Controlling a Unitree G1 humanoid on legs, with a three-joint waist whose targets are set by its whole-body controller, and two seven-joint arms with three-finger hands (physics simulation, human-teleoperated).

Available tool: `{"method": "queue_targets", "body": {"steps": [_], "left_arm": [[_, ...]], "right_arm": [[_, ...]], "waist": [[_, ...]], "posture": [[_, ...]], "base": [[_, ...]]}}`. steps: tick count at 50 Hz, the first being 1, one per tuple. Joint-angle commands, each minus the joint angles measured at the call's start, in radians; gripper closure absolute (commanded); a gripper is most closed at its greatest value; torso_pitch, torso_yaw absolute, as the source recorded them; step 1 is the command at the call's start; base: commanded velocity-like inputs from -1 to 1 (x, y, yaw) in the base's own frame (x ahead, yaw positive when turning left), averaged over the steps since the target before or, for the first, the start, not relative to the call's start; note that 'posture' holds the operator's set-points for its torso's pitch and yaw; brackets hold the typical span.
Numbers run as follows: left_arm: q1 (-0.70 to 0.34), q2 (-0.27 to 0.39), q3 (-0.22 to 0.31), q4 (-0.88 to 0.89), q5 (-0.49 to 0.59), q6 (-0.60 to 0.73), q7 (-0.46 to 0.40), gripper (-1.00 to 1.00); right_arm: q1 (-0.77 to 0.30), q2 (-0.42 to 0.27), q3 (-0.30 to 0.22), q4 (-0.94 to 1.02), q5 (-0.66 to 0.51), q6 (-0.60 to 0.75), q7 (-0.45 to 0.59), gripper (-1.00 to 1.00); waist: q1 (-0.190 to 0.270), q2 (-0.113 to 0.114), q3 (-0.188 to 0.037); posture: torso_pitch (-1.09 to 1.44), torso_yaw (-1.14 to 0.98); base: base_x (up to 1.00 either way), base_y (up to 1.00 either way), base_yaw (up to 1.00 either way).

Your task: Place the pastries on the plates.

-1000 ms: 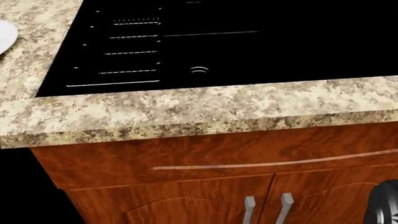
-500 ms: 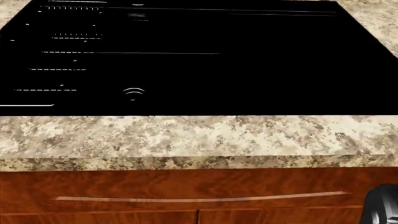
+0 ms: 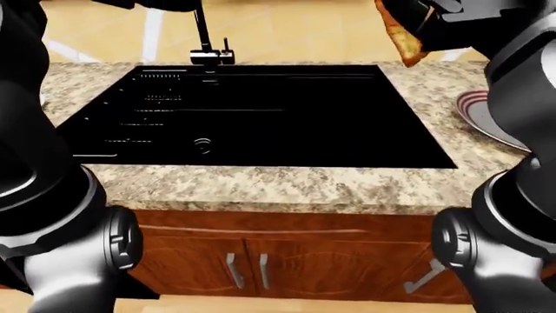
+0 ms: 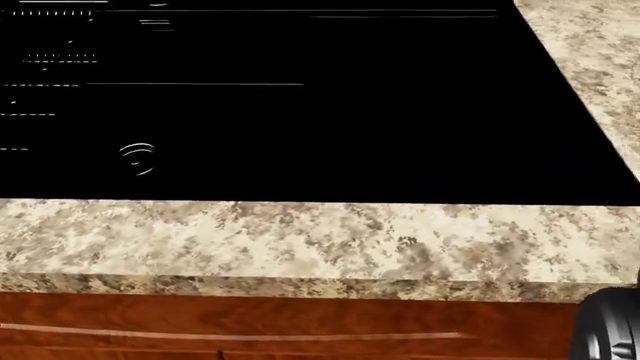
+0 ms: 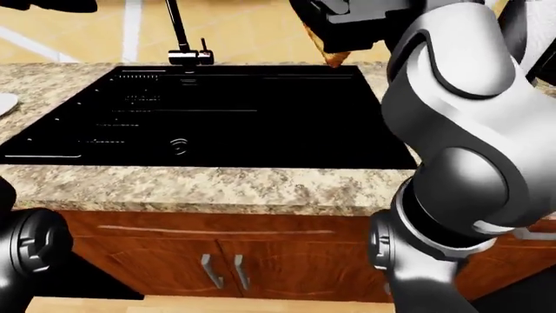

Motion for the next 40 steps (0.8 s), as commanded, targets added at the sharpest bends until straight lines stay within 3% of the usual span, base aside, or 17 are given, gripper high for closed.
{"method": "queue_targets", "body": {"steps": [1,3,4,14,16,19,21,22,23,24,26,28,30,32,34,36,40], "left_arm": [[-0.032,0.005,-0.004,-0.027,-0.005,-0.035,0.0,-1.0],[-0.031,0.005,-0.002,-0.029,-0.005,-0.034,0.001,-1.0],[-0.029,0.006,-0.003,-0.032,-0.005,-0.033,0.0,-1.0],[-0.032,0.008,-0.002,-0.027,-0.006,-0.035,0.004,-1.0],[-0.034,0.011,-0.001,-0.026,-0.006,-0.034,0.002,-1.0],[-0.038,0.015,-0.001,-0.023,-0.007,-0.034,0.001,-1.0],[-0.041,0.014,-0.002,-0.021,-0.008,-0.035,0.001,-1.0],[-0.043,0.015,-0.001,-0.02,-0.009,-0.035,0.001,-1.0],[-0.044,0.016,-0.002,-0.018,-0.008,-0.036,0.001,-1.0],[-0.045,0.016,-0.002,-0.017,-0.008,-0.036,0.0,-1.0],[-0.046,0.016,-0.002,-0.016,-0.009,-0.036,0.001,-1.0],[-0.042,0.013,-0.003,-0.021,-0.009,-0.035,0.003,-1.0],[-0.04,0.013,-0.003,-0.022,-0.008,-0.034,0.003,-1.0],[-0.037,0.012,0.0,-0.028,-0.01,-0.031,0.004,-1.0],[-0.033,0.012,-0.001,-0.032,-0.01,-0.029,0.004,-1.0],[-0.032,0.013,0.003,-0.038,-0.012,-0.024,0.004,-1.0],[-0.023,0.014,0.001,-0.045,-0.013,-0.024,0.005,-1.0]], "right_arm": [[-0.03,-0.016,-0.033,-0.026,-0.019,-0.033,-0.01,1.0],[-0.026,-0.015,-0.034,-0.028,-0.021,-0.033,-0.01,1.0],[-0.026,-0.015,-0.032,-0.029,-0.021,-0.032,-0.01,1.0],[-0.021,0.005,-0.061,-0.035,-0.014,-0.021,-0.024,1.0],[-0.026,0.001,-0.056,-0.027,-0.007,-0.024,-0.028,1.0],[-0.035,-0.006,-0.058,-0.029,0.007,-0.012,-0.034,1.0],[-0.041,-0.02,-0.042,-0.028,0.009,-0.012,-0.032,1.0],[-0.048,-0.013,-0.045,-0.023,0.012,-0.017,-0.033,1.0],[-0.045,-0.019,-0.042,-0.024,0.013,-0.012,-0.031,1.0],[-0.043,-0.018,-0.044,-0.023,0.013,-0.012,-0.033,1.0],[-0.048,-0.016,-0.044,-0.029,0.019,-0.005,-0.036,1.0],[-0.041,-0.016,-0.042,-0.032,0.019,-0.011,-0.034,1.0],[-0.039,-0.018,-0.045,-0.041,0.024,-0.005,-0.033,1.0],[-0.035,-0.015,-0.044,-0.035,0.024,-0.017,-0.032,1.0],[-0.026,-0.014,-0.031,-0.03,0.018,-0.035,-0.028,1.0],[-0.023,-0.022,-0.025,-0.041,0.016,-0.025,-0.02,1.0],[-0.02,-0.018,-0.017,-0.047,0.001,-0.015,-0.002,1.0]], "waist": [[-0.011,0.01,-0.026],[-0.022,-0.044,-0.007],[-0.033,-0.104,-0.015],[0.0,-0.032,-0.01],[-0.003,-0.067,-0.022],[-0.001,-0.065,-0.004],[0.029,-0.034,0.024],[0.047,0.052,0.025],[0.035,0.106,0.028],[0.038,0.041,0.022],[0.031,0.058,-0.012],[0.026,0.047,-0.024],[0.022,0.029,-0.006],[0.034,-0.016,0.034],[0.044,-0.084,0.038],[0.043,-0.061,0.049],[0.024,-0.02,0.026]], "posture": [[-0.14,0.0],[-0.14,0.0],[-0.14,0.0],[-0.14,0.0],[-0.14,0.0],[-0.14,0.0],[-0.14,0.0],[-0.14,0.0],[-0.14,0.0],[-0.14,0.0],[-0.14,0.0],[-0.14,0.0],[-0.14,0.0],[-0.14,0.0],[-0.14,0.0],[-0.14,0.0],[-0.14,0.0]], "base": [[-0.34,-0.41,0.0],[-0.34,-0.41,0.0],[-0.34,-0.41,0.0],[-0.34,-0.34,-0.04],[-0.34,0.0,-0.54],[-0.35,0.0,-0.82],[-0.35,-0.5,-0.5],[-0.28,-0.77,0.0],[-0.19,-0.47,0.0],[-0.17,-0.41,0.0],[-0.16,-0.41,0.0],[-0.11,-0.4,0.0],[0.0,-0.15,0.0],[0.0,0.0,0.0],[0.0,0.0,0.0],[0.0,0.0,0.0],[0.0,0.0,0.0]]}}
